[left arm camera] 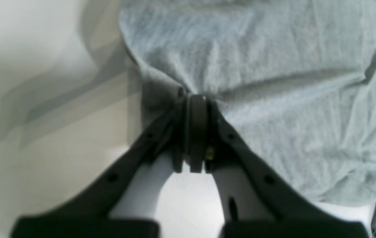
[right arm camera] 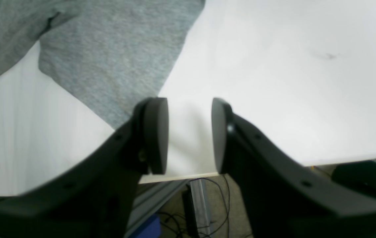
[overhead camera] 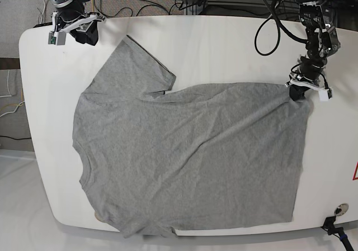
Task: Fold the T-shirt properly
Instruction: 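Move the right gripper to the sleeve edge and grasp the shirt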
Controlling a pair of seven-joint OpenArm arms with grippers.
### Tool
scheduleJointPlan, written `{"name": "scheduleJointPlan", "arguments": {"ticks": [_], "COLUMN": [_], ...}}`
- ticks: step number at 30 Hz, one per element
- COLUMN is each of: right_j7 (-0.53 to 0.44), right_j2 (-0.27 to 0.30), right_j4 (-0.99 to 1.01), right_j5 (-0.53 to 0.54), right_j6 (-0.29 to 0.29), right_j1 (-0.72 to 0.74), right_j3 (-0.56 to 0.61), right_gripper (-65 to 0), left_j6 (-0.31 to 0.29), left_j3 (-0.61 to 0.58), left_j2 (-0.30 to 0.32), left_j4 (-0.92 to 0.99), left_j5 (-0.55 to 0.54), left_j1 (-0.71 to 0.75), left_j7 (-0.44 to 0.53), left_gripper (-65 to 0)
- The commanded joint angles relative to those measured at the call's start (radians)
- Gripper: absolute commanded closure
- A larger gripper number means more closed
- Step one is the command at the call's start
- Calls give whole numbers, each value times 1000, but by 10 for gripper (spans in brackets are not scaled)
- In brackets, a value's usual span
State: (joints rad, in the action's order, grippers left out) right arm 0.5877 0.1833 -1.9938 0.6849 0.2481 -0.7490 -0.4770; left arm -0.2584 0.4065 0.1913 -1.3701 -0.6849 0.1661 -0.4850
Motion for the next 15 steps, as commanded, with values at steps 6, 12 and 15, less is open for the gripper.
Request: {"name": "scheduleJointPlan", "arguments": {"ticks": [6, 12, 15], "right_j7": [55, 61, 38], "right_j2": [31, 40, 40], "right_j4": [-17, -9, 32], "right_j5": [12, 12, 12], "right_j6": [107, 136, 138], "right_j1": [11, 32, 46], "right_j3": [-11, -7, -9], "right_gripper": [-211, -219, -218], "left_j6": [-159, -166, -168], "left_j3": [69, 80, 79], "left_j2": [13, 17, 18], "left_j4": [-69, -78, -70], "left_j5": [-51, -33, -31], "left_j1": [-17, -6, -2], "left_j7": [-72, -113, -115], "left_gripper": [0, 0, 0]}}
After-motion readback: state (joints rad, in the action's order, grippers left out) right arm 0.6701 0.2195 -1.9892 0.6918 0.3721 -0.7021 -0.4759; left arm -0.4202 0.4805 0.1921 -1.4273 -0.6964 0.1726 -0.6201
